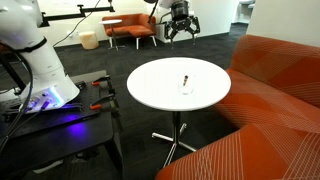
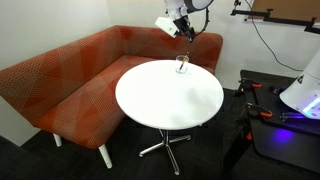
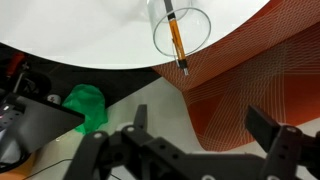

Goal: Put the pen on the table

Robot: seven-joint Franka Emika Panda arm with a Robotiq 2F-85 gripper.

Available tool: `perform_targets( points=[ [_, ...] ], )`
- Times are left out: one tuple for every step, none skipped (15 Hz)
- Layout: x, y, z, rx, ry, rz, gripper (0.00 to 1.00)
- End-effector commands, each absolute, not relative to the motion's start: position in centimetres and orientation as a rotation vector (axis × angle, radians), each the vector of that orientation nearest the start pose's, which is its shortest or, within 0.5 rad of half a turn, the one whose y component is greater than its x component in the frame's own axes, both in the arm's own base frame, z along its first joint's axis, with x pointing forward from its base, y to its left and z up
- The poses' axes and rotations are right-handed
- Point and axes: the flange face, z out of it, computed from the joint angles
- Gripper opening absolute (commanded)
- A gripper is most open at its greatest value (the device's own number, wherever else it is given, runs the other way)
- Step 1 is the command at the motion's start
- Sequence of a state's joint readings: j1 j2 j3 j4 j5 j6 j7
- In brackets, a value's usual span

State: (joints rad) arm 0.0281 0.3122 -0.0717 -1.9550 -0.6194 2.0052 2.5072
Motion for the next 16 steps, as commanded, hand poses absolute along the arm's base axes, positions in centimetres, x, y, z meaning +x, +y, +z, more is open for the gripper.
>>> perform_targets(
  points=[
    [60.2, -6.5, 30.6, -1.497, 3.188, -0.79, 1.0],
    [60.4, -6.7, 30.3, -1.489, 3.204, -0.79, 0.94],
    [60.6, -6.9, 29.9, -1.49, 3.214, -0.782, 0.86],
    [60.7, -7.1, 29.5, -1.495, 3.221, -0.772, 0.79],
    [60.8, -7.2, 28.9, -1.5, 3.22, -0.765, 0.75],
    [60.9, -7.3, 28.3, -1.516, 3.208, -0.754, 0.78],
    [61.0, -7.4, 27.8, -1.524, 3.202, -0.746, 0.79],
    [61.1, -7.5, 27.1, -1.537, 3.189, -0.733, 0.8],
    [61.2, -7.5, 26.6, -1.542, 3.176, -0.722, 0.81],
    [61.3, -7.4, 26.1, -1.541, 3.16, -0.706, 0.79],
    [61.5, -7.3, 25.7, -1.545, 3.141, -0.688, 0.76],
    [61.6, -7.2, 25.3, -1.538, 3.131, -0.681, 0.72],
    [61.7, -7.2, 25.0, -1.538, 3.119, -0.669, 0.66],
    [61.7, -7.1, 24.8, -1.534, 3.116, -0.658, 0.64],
    [61.6, -7.0, 24.6, -1.527, 3.114, -0.647, 0.6],
    [61.5, -7.0, 24.6, -1.518, 3.114, -0.629, 0.5]
  ],
)
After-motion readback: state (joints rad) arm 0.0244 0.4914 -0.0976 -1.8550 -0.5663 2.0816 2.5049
